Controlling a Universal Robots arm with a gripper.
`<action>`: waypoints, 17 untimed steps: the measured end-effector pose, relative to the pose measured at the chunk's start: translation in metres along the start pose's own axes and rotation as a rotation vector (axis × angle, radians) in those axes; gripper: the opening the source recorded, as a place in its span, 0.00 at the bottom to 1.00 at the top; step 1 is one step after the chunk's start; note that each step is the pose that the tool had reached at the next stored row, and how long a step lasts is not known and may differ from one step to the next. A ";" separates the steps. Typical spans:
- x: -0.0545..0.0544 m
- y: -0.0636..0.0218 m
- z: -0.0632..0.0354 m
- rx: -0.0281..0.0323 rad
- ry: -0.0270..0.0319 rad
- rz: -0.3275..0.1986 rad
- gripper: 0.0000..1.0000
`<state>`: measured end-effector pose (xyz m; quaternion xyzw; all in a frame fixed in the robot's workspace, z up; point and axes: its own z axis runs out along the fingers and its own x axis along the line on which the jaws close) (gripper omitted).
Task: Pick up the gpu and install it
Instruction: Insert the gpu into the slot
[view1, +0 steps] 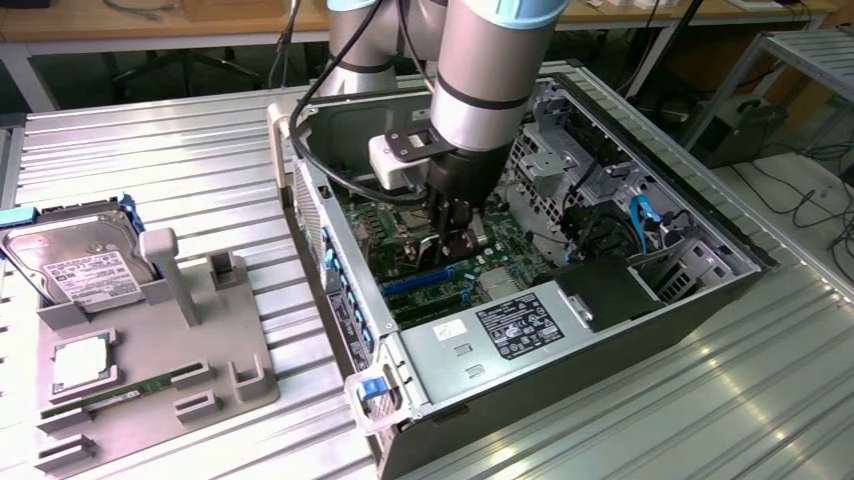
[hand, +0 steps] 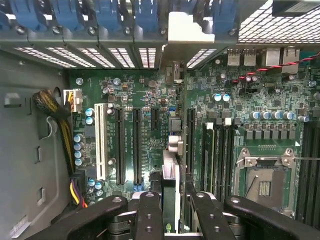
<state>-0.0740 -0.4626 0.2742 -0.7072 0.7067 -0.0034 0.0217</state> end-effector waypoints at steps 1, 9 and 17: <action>0.000 0.0001 0.0001 -0.0001 0.0003 0.000 0.27; 0.002 0.0030 0.0059 0.0001 0.0000 0.000 0.27; 0.002 0.0062 0.0103 0.0000 0.0001 0.000 0.27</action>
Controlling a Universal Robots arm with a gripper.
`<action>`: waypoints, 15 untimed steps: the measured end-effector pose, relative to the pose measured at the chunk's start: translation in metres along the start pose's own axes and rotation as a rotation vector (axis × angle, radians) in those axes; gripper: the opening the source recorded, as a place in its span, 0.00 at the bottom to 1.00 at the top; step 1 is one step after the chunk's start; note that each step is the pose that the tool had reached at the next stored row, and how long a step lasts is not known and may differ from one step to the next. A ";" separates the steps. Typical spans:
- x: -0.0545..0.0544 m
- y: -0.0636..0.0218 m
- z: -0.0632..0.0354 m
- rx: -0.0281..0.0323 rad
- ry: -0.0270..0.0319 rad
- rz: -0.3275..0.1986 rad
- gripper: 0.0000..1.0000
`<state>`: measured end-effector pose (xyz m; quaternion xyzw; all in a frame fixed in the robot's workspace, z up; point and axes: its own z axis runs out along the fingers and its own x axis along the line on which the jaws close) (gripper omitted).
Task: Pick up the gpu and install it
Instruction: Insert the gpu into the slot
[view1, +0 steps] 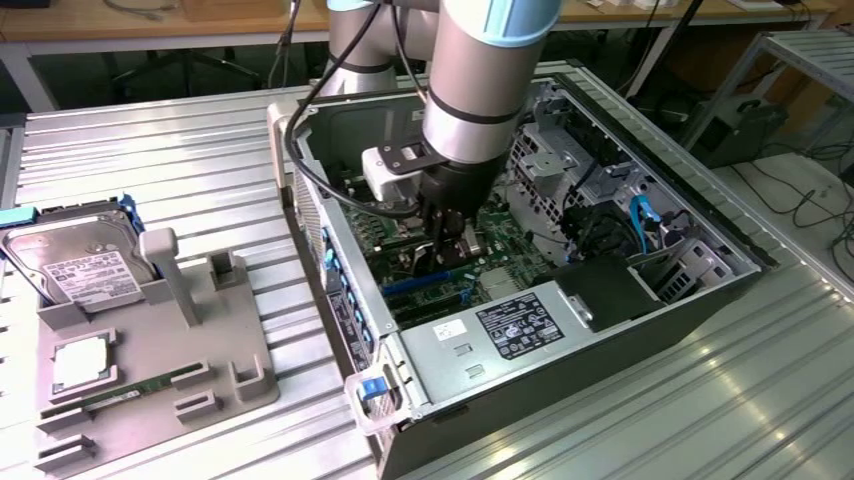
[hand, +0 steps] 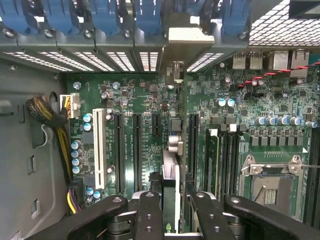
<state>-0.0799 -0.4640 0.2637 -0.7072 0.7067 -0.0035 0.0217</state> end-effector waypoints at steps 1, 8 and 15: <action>0.000 0.0004 0.0009 0.0000 0.0000 0.000 0.27; 0.000 0.0018 0.0106 0.0000 -0.0003 0.000 0.27; 0.000 0.0017 0.0077 0.0001 -0.0005 0.000 0.27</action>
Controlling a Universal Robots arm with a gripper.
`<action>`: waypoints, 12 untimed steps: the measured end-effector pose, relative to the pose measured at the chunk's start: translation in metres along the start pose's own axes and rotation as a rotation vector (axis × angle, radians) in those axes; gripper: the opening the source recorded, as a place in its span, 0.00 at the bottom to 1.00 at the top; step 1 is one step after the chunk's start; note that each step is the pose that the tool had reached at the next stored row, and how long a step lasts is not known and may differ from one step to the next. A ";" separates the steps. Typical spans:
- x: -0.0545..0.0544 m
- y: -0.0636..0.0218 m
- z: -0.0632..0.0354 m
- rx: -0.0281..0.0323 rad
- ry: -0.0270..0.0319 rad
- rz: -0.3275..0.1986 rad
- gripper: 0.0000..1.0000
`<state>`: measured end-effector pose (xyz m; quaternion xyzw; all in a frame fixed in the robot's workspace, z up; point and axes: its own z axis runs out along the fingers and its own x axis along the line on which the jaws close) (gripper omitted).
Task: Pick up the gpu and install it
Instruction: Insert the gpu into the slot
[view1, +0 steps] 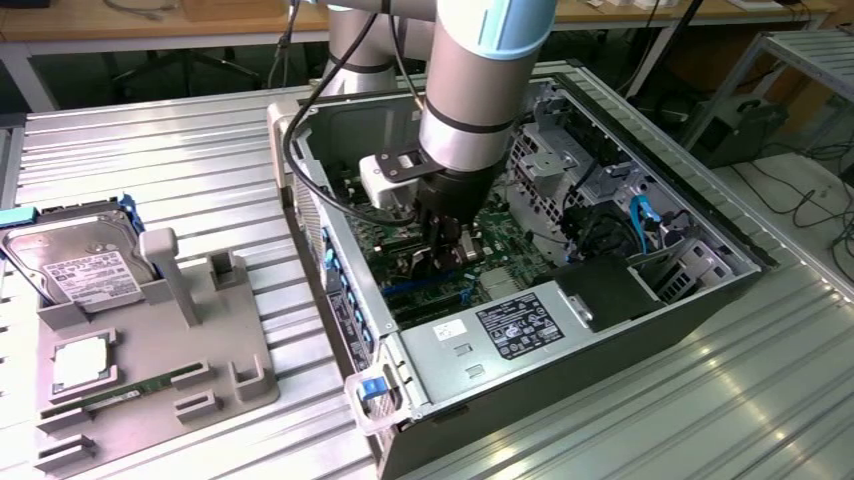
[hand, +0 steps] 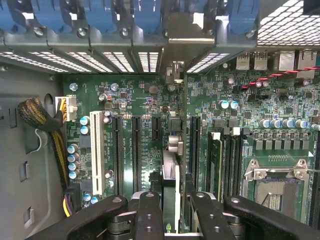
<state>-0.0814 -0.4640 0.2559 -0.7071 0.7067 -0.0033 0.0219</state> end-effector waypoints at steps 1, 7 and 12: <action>0.000 0.0000 0.0000 0.0000 0.0000 0.000 0.27; -0.001 -0.0012 0.0013 0.0000 0.0001 0.000 0.27; -0.005 -0.0012 0.0016 -0.0001 0.0002 0.000 0.27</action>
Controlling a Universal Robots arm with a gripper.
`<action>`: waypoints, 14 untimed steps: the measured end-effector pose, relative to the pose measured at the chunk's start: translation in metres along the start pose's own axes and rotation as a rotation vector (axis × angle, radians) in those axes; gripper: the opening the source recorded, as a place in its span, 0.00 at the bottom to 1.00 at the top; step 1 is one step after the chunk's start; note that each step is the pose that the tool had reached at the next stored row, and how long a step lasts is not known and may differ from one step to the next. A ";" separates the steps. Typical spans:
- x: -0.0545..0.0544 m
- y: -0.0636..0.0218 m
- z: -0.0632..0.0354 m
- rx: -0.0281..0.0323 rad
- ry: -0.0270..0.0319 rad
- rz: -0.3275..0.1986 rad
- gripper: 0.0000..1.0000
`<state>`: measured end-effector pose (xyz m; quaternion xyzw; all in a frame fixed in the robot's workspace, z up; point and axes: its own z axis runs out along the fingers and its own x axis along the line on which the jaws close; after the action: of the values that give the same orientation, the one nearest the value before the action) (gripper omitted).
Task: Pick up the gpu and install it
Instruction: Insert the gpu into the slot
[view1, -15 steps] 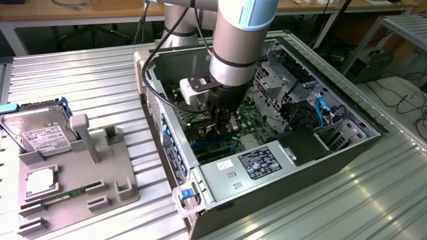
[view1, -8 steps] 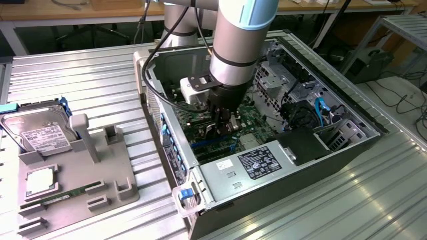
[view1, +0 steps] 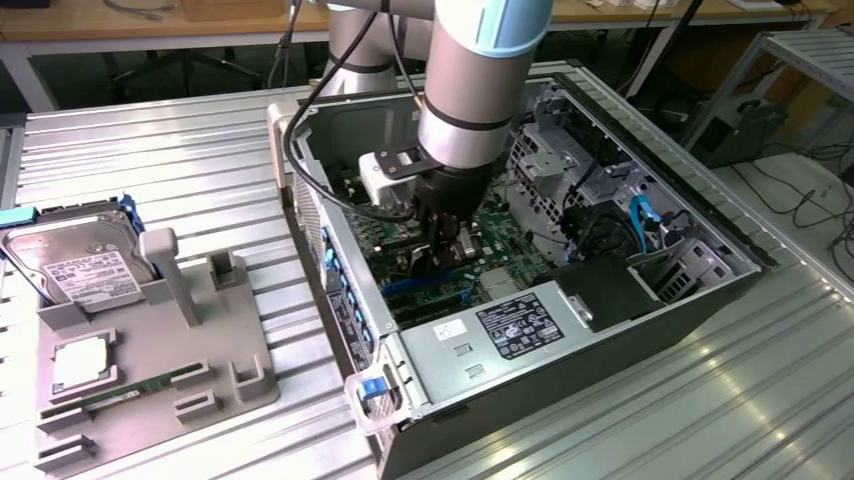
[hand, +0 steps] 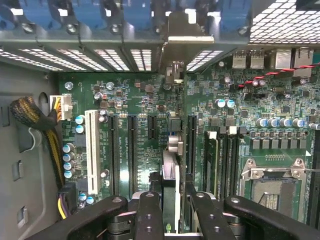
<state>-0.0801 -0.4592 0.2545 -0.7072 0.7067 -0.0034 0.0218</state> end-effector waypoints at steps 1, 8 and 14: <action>0.000 0.0002 0.0002 0.0000 0.0000 0.000 0.27; 0.000 0.0039 0.0025 0.0001 -0.0002 0.000 0.27; 0.000 0.0045 0.0095 -0.0012 0.0011 0.000 0.27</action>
<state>-0.0843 -0.4592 0.2449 -0.7072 0.7067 -0.0034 0.0210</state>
